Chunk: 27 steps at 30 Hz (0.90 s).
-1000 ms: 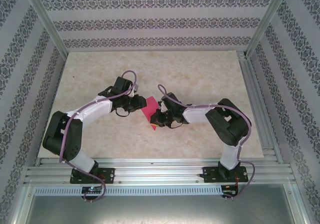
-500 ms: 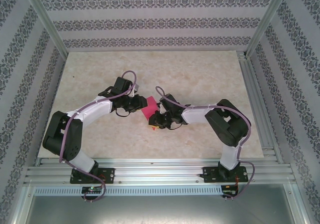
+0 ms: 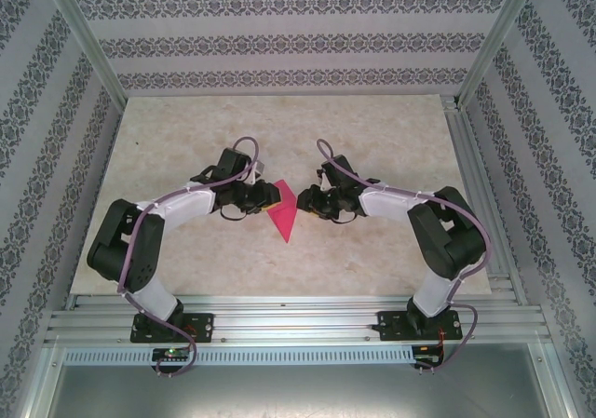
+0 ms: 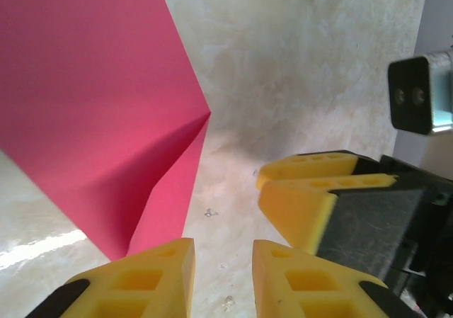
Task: Fold a paper plane with a square sheet of paper (pick it up from the middle)
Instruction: Third fold the triangle at the center of the table.
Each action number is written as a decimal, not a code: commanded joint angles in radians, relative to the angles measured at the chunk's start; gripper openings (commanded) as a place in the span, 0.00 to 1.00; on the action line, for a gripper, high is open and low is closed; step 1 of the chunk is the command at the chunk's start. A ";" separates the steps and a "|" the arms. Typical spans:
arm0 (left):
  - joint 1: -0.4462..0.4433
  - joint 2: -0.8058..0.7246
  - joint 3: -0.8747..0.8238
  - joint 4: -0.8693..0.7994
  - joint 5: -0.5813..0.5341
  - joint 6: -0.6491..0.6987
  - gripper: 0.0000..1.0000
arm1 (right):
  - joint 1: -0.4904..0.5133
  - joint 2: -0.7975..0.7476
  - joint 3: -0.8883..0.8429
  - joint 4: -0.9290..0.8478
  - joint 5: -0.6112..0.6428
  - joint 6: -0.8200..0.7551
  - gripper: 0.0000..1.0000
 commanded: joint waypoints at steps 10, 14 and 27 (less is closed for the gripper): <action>-0.041 0.144 0.030 0.021 0.010 0.002 0.24 | -0.003 0.086 0.025 0.099 -0.061 0.030 0.37; -0.044 0.148 0.033 -0.039 -0.048 0.039 0.21 | -0.003 0.103 0.030 0.116 -0.073 0.038 0.37; -0.046 0.160 0.040 -0.104 -0.096 0.087 0.16 | 0.003 0.151 0.070 0.129 -0.083 0.038 0.31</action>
